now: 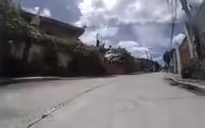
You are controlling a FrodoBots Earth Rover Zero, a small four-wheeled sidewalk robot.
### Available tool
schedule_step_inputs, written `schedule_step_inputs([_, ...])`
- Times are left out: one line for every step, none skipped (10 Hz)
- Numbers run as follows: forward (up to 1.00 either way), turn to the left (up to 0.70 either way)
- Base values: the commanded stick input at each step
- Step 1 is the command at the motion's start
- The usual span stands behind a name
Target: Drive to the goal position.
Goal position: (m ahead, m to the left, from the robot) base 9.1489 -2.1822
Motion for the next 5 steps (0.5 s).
schedule_step_inputs([0.7, -0.35])
schedule_step_inputs([0.7, -0.35])
schedule_step_inputs([0.7, -0.35])
schedule_step_inputs([0.7, -0.35])
schedule_step_inputs([0.7, -0.35])
